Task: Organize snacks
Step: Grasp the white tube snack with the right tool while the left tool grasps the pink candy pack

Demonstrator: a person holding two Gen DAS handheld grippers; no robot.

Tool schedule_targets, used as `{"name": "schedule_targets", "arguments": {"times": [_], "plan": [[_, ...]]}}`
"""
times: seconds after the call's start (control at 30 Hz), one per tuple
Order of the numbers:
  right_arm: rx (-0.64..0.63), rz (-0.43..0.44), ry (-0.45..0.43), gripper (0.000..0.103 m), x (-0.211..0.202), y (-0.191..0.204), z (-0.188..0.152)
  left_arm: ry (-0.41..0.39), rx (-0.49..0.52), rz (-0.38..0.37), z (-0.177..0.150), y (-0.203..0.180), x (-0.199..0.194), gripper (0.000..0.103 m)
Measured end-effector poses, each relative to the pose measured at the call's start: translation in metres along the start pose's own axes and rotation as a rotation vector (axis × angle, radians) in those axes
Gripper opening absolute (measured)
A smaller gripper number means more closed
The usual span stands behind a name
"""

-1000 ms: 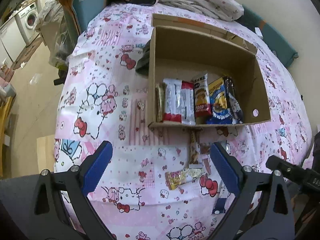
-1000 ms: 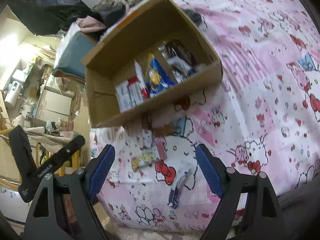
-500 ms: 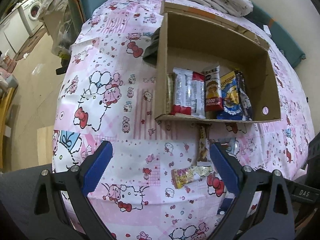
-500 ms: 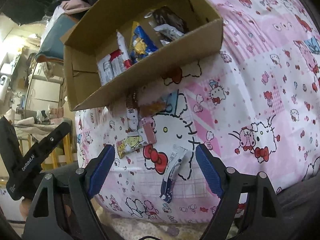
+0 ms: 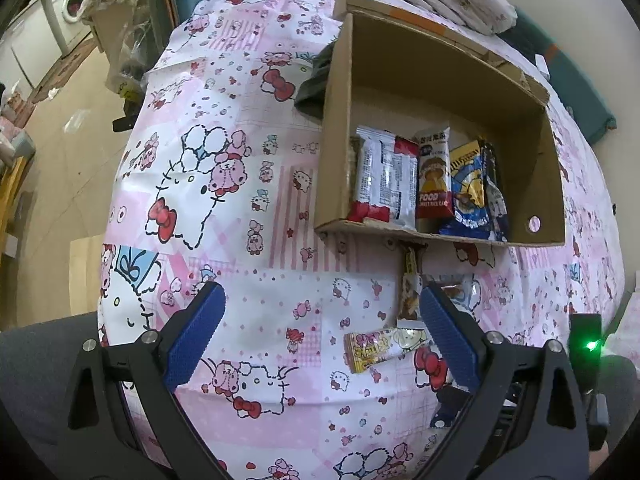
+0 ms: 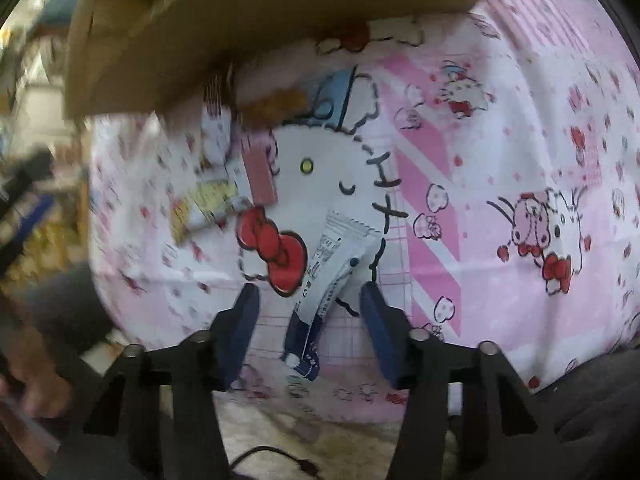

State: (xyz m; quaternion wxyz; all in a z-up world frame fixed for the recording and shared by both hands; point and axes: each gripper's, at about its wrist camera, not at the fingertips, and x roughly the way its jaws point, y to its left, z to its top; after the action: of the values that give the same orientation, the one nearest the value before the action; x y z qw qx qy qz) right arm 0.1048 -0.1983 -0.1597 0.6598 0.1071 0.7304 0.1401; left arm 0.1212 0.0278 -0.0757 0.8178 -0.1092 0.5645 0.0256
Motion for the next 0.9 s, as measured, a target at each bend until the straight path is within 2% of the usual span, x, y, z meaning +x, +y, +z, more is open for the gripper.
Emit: {"name": "schedule_targets", "arguments": {"times": [0.03, 0.07, 0.13, 0.2, 0.27, 0.4, 0.57, 0.7, 0.73, 0.8, 0.83, 0.9], "plan": [[-0.025, -0.029, -0.006, 0.024, 0.001, 0.004, 0.000, 0.001, 0.008, 0.001, 0.000, -0.002, 0.000, 0.096], [-0.041, -0.047, -0.010, 0.018, 0.001, 0.006, 0.000, 0.002, 0.012, 0.002, -0.001, -0.003, 0.001, 0.096], [-0.064, -0.053, -0.024, 0.017, 0.001, 0.008, -0.003, 0.011, 0.023, 0.004, -0.002, -0.005, 0.003, 0.096], [-0.072, -0.022, -0.066, 0.017, -0.009, 0.010, -0.004, 0.026, 0.038, 0.003, -0.004, -0.006, 0.006, 0.096], [-0.052, 0.056, -0.160, 0.017, -0.032, 0.005, -0.003, 0.050, 0.062, 0.001, -0.007, -0.010, 0.011, 0.096], [0.055, 0.150, -0.317, 0.017, -0.069, -0.017, 0.002, 0.133, 0.160, -0.015, -0.016, -0.025, 0.030, 0.096], [0.175, 0.210, -0.357, 0.017, -0.080, -0.045, 0.004, 0.233, 0.309, -0.043, -0.029, -0.055, 0.063, 0.096], [0.196, 0.237, -0.365, 0.017, -0.083, -0.052, 0.007, 0.250, 0.403, -0.049, -0.034, -0.075, 0.078, 0.092], [0.196, 0.238, -0.367, 0.017, -0.084, -0.048, 0.006, 0.247, 0.433, -0.049, -0.036, -0.080, 0.081, 0.090], [0.200, 0.243, -0.364, 0.017, -0.080, -0.047, 0.008, 0.258, 0.469, -0.055, -0.039, -0.087, 0.085, 0.079], [0.203, 0.245, -0.362, 0.017, -0.079, -0.046, 0.008, 0.269, 0.478, -0.057, -0.041, -0.090, 0.087, 0.067], [0.209, 0.253, -0.356, 0.017, -0.080, -0.049, 0.008, 0.283, 0.482, -0.072, -0.043, -0.092, 0.090, 0.052]]}}
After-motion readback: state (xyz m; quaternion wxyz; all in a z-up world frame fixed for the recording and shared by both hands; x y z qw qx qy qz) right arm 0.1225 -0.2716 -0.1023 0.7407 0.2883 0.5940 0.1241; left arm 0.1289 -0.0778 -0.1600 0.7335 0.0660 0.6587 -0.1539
